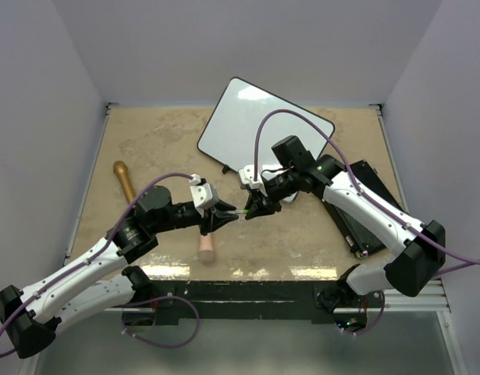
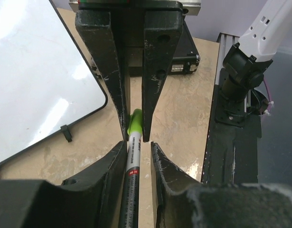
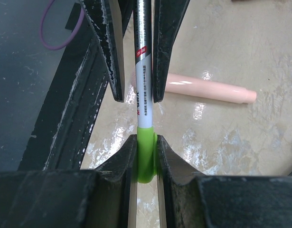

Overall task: Write a sentence on the whiteboard
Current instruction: Pass from the right arm to the left, then open the pen cap of the whiteboard marker.

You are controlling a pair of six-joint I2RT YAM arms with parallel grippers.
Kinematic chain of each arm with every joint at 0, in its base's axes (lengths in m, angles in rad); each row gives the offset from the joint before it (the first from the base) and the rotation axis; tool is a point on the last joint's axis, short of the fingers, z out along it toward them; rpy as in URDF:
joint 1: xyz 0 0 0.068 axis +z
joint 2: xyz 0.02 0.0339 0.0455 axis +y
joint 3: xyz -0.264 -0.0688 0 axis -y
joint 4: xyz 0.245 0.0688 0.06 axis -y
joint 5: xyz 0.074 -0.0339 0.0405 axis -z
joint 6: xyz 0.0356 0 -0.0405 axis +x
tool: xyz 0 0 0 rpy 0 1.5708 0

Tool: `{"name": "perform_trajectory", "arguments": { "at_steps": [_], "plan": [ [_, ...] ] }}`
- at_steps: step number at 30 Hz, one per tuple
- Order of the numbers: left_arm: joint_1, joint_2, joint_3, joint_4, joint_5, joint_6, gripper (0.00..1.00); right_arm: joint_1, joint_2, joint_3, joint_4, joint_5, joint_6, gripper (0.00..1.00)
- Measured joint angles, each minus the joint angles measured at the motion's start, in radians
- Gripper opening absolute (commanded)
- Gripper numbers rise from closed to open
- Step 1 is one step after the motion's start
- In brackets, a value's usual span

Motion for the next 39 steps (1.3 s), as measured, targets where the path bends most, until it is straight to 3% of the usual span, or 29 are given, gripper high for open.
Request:
{"name": "perform_trajectory", "arguments": {
  "at_steps": [15, 18, 20, 26, 29, 30, 32, 39],
  "plan": [
    [0.005, 0.001, -0.014, 0.03, 0.005, -0.012, 0.26, 0.001, 0.0, 0.0, -0.01, 0.0, 0.0, 0.0],
    [0.005, 0.004, -0.014, 0.03, 0.007, -0.011, 0.16, 0.001, 0.0, 0.0, -0.016, 0.0, 0.0, 0.0],
    [0.006, 0.008, -0.014, 0.03, 0.008, -0.011, 0.0, 0.001, 0.0, 0.0, -0.023, 0.001, 0.0, 0.0],
    [0.006, 0.016, -0.014, 0.03, 0.016, -0.008, 0.0, 0.001, 0.003, 0.0, -0.032, 0.007, 0.0, 0.0],
    [0.006, 0.015, -0.014, 0.03, 0.016, -0.009, 0.0, 0.001, 0.003, 0.0, -0.032, 0.006, 0.0, 0.28],
    [0.006, 0.014, -0.015, 0.03, 0.015, -0.01, 0.0, 0.001, 0.003, 0.0, -0.032, 0.006, 0.001, 0.46],
    [0.006, 0.005, -0.021, 0.031, 0.007, -0.014, 0.0, 0.001, 0.003, 0.0, -0.029, 0.006, 0.009, 0.6],
    [0.012, -0.132, -0.149, 0.114, -0.05, -0.093, 0.0, 0.001, 0.0, 0.0, -0.007, 0.003, 0.016, 0.61]
  ]
}}
